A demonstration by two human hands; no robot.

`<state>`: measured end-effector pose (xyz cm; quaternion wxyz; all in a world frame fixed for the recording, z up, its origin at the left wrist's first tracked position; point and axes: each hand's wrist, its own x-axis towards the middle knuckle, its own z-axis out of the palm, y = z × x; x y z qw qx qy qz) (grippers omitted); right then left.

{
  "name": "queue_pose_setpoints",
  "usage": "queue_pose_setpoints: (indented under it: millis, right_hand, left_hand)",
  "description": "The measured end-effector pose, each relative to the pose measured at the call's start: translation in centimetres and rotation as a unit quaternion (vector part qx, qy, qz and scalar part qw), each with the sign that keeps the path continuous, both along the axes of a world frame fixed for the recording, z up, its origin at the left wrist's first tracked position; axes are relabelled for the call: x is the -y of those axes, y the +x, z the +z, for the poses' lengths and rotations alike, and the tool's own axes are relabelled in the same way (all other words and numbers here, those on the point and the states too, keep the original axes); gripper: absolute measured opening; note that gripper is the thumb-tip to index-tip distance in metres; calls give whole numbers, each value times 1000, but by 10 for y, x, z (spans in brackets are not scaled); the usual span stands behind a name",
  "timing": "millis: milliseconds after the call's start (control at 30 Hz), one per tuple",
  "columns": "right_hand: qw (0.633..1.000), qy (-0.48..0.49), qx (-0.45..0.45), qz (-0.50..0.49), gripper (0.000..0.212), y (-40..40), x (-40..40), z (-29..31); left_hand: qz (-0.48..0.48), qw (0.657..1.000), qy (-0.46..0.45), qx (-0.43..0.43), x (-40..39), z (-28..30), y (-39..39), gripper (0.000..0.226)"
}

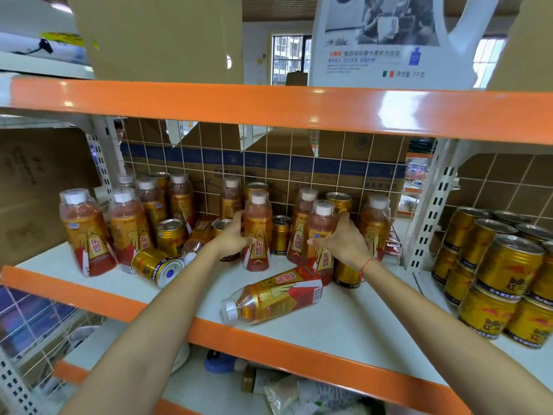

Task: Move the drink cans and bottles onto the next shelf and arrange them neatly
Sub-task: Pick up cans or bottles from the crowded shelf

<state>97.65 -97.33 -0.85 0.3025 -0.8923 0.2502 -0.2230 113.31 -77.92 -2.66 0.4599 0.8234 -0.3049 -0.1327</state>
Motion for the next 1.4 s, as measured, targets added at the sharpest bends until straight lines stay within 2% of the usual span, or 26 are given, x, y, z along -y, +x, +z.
queue_pose_setpoints:
  millis: [67,167,300,400,567,767,1033,1100,1167,1200,1300,1400]
  right_hand:
    - [1000,26,8,6,80,0,-2,-2]
    - [1000,15,21,-2,74,-1,-7,-7]
    - [1000,-8,21,4,82,-1,-13,-16]
    - [999,-14,30,-7,88,2,-16,-21]
    - [998,-32,40,-30,86,3,-17,-26]
    - [998,-10,63,-28,84,1,-19,-24]
    - [993,48,101,-41,78,3,-24,-3]
    - [992,97,70,-41,73,11,5,-20]
    - [990,134,-24,-30,71,13,27,-42]
    - [990,138,-26,-33,73,10,29,-43]
    - [991,84,93,-45,73,-18,-8,9]
    - [988,80,126,-36,72,-40,-22,28]
  left_hand:
    - [3,1000,4,-13,1,1,-2,83]
    - [32,999,-25,-21,8,-3,-5,89]
    - [135,989,-44,43,25,-14,-11,93]
    - [196,978,-18,69,35,-18,-16,97]
    - [277,955,43,100,46,-20,-26,89]
    - [288,954,14,78,38,-13,-33,85]
    - [270,958,9,101,13,11,-49,84]
    - [272,957,2,105,9,20,-55,84]
    - [270,957,0,109,6,29,-63,86]
    - [269,957,0,112,6,33,-68,88]
    - [265,957,7,121,4,46,-83,88]
    - [261,957,7,123,2,57,-99,85]
